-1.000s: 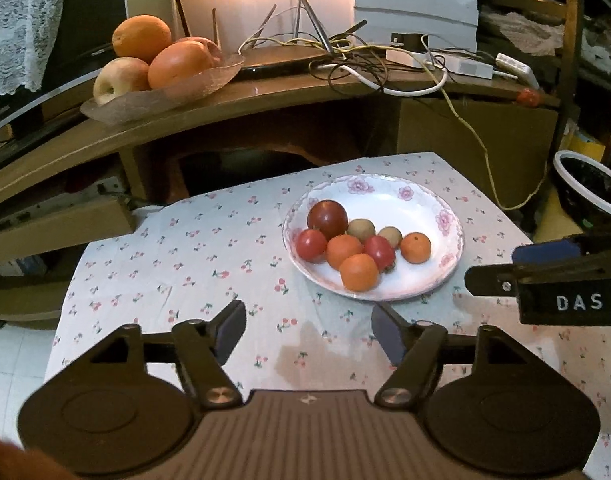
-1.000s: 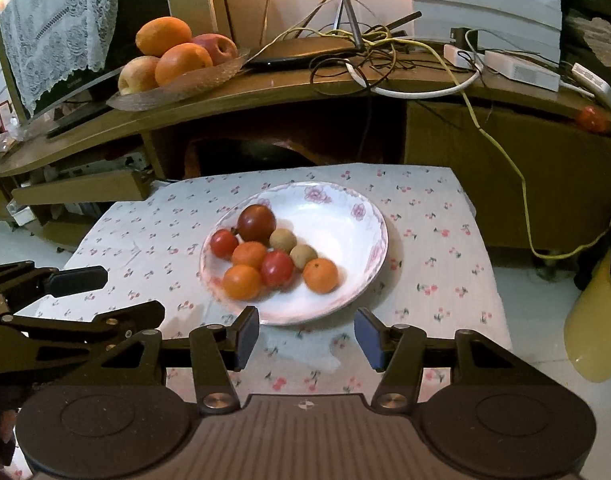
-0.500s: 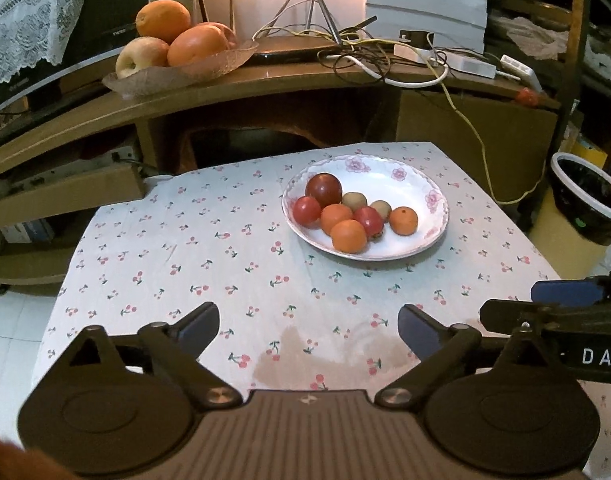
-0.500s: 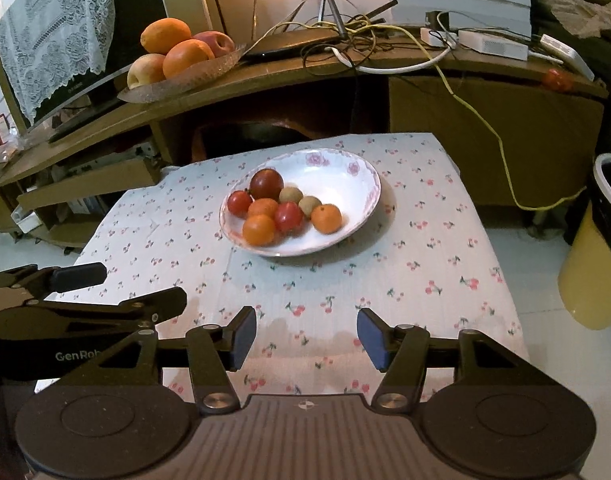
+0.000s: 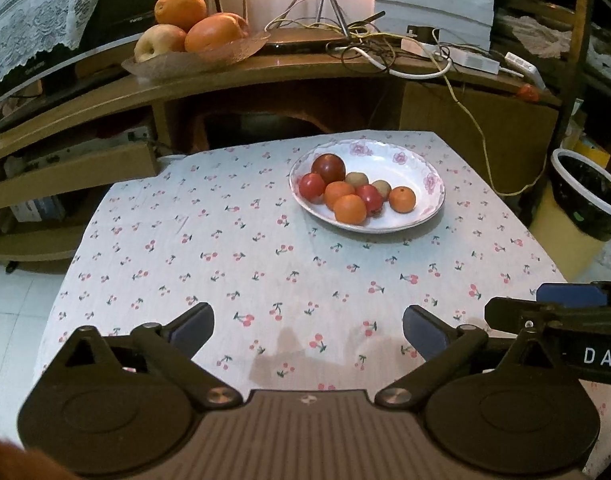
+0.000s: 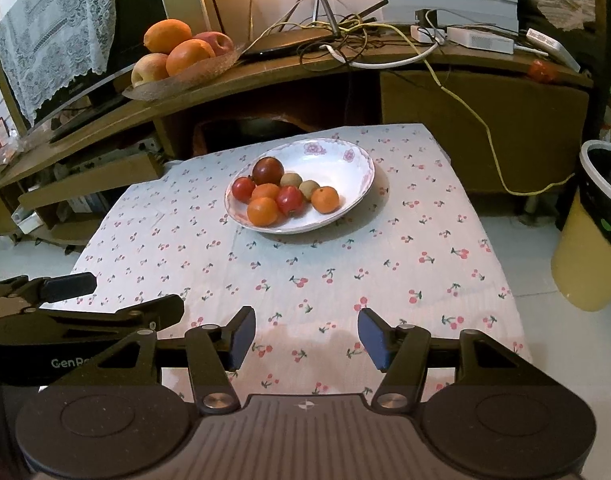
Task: Organize fruits
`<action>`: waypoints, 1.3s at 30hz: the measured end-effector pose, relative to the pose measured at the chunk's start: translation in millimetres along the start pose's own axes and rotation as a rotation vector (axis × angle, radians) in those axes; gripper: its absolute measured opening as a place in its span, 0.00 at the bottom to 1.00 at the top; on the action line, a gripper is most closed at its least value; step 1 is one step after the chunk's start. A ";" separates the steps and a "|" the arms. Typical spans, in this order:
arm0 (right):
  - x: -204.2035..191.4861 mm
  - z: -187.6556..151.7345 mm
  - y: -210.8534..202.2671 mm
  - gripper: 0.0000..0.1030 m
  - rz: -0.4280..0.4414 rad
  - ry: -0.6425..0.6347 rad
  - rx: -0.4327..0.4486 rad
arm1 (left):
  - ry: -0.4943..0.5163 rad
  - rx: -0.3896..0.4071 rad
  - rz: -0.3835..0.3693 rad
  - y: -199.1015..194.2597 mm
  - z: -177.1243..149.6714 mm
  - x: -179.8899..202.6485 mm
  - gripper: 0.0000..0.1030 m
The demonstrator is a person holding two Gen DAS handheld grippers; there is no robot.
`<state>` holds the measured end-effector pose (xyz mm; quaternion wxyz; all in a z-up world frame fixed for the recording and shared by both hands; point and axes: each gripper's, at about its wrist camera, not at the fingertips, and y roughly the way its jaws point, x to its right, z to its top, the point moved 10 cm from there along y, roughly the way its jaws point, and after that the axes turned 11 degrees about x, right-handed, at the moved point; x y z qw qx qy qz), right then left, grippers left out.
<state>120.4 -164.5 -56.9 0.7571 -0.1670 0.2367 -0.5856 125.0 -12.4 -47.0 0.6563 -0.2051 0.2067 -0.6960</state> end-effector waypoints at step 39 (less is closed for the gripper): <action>-17.4 -26.7 -25.5 0.58 -0.006 -0.014 -0.013 | 0.004 -0.020 0.037 -31.8 -24.3 -6.3 1.00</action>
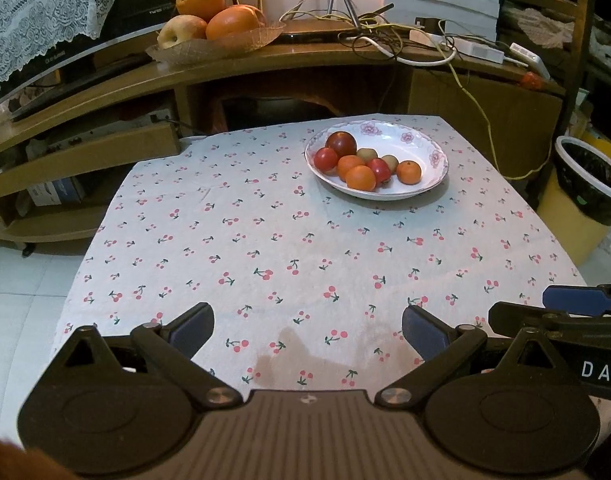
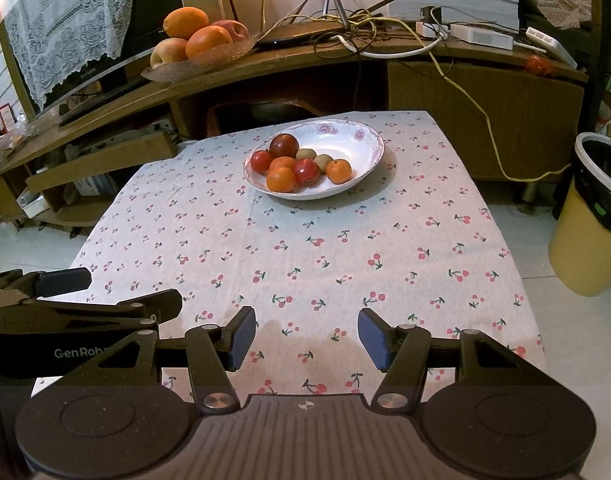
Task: Organize fruits
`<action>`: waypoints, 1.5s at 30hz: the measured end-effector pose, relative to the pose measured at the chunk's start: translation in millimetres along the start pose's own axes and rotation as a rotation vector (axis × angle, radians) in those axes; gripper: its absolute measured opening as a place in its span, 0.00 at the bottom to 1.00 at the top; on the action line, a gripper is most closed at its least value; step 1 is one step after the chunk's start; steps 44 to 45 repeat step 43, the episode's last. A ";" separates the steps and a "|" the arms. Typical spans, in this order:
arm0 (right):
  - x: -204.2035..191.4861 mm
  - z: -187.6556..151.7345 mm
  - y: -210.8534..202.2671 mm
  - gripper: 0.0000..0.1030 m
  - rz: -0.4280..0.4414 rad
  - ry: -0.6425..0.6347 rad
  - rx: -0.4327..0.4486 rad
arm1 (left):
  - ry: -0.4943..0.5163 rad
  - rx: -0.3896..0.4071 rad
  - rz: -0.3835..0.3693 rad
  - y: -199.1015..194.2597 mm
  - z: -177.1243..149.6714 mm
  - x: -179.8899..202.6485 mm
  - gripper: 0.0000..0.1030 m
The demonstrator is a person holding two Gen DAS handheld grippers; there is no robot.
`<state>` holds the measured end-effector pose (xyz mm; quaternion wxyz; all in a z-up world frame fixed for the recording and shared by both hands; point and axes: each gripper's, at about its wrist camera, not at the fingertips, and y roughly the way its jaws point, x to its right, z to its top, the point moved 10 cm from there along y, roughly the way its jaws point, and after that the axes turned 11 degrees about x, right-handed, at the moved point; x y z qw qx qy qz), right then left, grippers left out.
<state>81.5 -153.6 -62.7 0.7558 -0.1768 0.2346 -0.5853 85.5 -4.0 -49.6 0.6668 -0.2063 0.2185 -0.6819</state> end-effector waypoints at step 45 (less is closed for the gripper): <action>-0.4 -7.3 -4.7 0.59 -0.005 -0.008 -0.001 | 0.020 0.015 0.014 -5.2 -2.6 -1.8 1.00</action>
